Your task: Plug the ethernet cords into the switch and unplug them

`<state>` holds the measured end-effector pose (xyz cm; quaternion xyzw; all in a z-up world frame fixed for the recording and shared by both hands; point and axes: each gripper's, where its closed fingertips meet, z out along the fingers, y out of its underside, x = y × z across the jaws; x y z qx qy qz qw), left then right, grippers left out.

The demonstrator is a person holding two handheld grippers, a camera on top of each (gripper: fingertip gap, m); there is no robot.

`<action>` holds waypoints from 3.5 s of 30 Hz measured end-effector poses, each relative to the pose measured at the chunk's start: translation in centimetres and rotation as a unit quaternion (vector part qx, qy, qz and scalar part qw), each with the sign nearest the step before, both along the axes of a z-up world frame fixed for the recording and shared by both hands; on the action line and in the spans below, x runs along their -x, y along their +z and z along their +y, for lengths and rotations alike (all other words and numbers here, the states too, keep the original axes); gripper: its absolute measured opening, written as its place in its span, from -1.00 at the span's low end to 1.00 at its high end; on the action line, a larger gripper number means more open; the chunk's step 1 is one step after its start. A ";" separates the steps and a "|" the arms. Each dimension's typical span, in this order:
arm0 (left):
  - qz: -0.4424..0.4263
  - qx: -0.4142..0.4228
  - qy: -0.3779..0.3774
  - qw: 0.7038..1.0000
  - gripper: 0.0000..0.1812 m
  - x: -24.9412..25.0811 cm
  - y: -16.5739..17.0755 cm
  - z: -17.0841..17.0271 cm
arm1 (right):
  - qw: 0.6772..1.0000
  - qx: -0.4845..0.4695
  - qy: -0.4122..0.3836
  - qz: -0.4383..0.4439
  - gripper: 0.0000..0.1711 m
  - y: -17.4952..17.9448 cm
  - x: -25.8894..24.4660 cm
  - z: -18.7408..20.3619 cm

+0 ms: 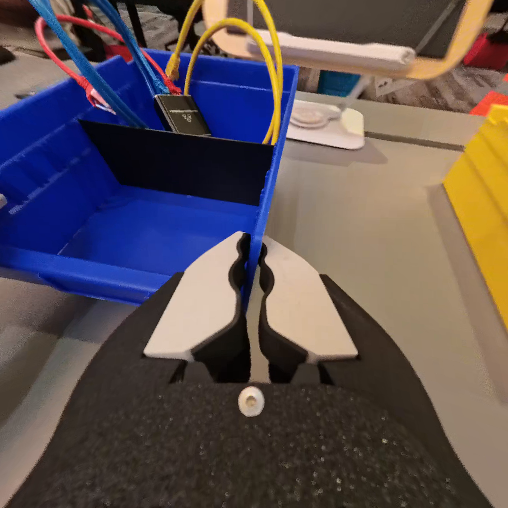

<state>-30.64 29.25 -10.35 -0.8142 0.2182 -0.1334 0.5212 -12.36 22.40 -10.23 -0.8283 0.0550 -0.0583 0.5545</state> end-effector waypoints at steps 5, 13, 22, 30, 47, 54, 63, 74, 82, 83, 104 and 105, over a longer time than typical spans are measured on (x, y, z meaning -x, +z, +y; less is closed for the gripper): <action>0.004 -0.032 0.005 0.999 -0.96 7.9 1.5 4.1 | 0.999 -0.016 0.027 0.010 -0.93 0.9 8.0 4.1; -0.014 -0.006 -0.023 1.000 -0.96 11.9 -2.5 8.0 | 0.998 0.017 0.067 -0.012 -0.89 -2.7 12.7 7.2; -0.006 -0.038 0.006 0.999 -0.89 12.5 -1.4 7.0 | 0.975 0.003 0.220 0.037 -0.71 -0.4 12.4 4.6; -0.075 -0.151 0.076 0.983 -0.85 12.7 6.4 2.3 | 0.984 -0.080 0.158 -0.014 -0.67 4.7 -4.2 -4.0; -0.065 0.000 -0.153 0.986 -0.86 -0.8 -0.1 -10.3 | 0.991 -0.072 -0.086 0.080 -0.62 -0.6 -28.8 -17.4; -0.119 0.039 -0.123 0.984 -0.83 2.1 -0.7 -7.9 | 0.992 -0.061 -0.073 0.080 -0.63 -0.9 -27.8 -16.9; -0.098 0.006 -0.093 0.991 -0.75 4.3 -0.1 -5.2 | 0.998 -0.020 -0.054 0.010 -0.61 -1.9 -26.5 -16.8; -0.131 0.018 -0.319 0.939 -0.59 -1.2 3.1 -8.3 | 0.999 -0.014 0.039 -0.006 -0.65 -1.7 -19.0 -14.1; 0.210 0.110 -0.316 0.919 -0.43 -1.0 5.1 4.4 | 0.991 0.022 0.122 -0.048 -0.64 -3.0 -14.8 -12.3; 0.252 0.124 -0.302 0.911 -0.43 -1.2 4.8 6.9 | 0.991 0.027 0.118 -0.053 -0.63 -3.2 -15.2 -12.4; 0.523 0.149 -0.087 0.834 -0.28 0.0 -2.7 21.3 | 0.995 0.039 0.092 0.019 -0.64 -4.2 -19.0 -14.5; 0.520 0.157 -0.083 0.835 -0.32 0.1 -2.9 21.3 | 0.995 0.041 0.093 0.020 -0.64 -4.3 -19.0 -14.5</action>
